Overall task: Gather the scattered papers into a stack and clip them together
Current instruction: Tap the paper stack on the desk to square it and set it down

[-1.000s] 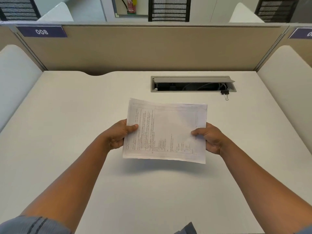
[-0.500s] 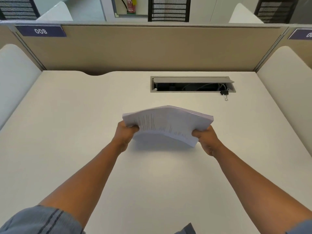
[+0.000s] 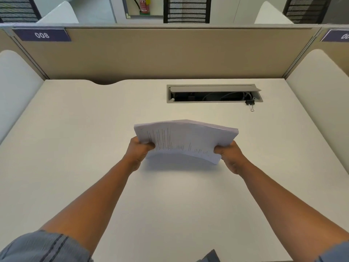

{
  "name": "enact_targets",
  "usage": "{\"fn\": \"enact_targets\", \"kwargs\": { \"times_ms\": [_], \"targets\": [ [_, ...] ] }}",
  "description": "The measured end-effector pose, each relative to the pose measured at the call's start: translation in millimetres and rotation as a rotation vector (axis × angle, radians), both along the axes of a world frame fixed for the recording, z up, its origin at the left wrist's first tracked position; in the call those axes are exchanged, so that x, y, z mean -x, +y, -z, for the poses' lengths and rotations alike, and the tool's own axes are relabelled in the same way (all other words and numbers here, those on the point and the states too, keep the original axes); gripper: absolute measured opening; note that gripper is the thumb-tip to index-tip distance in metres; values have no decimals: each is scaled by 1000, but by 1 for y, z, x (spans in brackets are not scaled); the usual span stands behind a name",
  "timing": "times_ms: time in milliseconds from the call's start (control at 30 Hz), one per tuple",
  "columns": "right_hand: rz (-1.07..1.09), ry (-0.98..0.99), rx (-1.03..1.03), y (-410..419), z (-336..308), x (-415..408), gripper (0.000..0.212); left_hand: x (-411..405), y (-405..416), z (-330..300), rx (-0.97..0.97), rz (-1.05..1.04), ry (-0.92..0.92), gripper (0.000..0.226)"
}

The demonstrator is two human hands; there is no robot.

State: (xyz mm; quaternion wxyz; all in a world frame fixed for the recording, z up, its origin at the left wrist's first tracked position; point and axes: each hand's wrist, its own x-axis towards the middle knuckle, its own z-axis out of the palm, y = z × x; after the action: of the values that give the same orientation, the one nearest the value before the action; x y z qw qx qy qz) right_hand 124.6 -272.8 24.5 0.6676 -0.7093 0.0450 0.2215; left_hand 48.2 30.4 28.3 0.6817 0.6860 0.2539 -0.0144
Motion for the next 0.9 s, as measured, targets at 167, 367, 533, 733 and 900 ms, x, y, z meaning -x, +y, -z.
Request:
{"fn": "enact_targets", "kwargs": {
  "times_ms": [167, 367, 533, 733, 900],
  "targets": [
    [25, 47, 16, 2, -6, -1, 38, -1, 7, 5, -71, 96, 13, 31],
    [-8, 99, -14, -4, -4, -7, 39, -8, 17, -17, -227, 154, -15, 13],
    [0, 94, -188, -9, -24, -21, 37, -16, 36, -43, -354, 172, -6, 16],
    [-85, -101, 82, -9, -40, -31, 47, -19, 44, -62, -539, 373, 60, 19],
    [-342, -216, 323, 7, -50, -23, 45, -25, 33, -72, -691, 561, 119, 18]
  ]
}}
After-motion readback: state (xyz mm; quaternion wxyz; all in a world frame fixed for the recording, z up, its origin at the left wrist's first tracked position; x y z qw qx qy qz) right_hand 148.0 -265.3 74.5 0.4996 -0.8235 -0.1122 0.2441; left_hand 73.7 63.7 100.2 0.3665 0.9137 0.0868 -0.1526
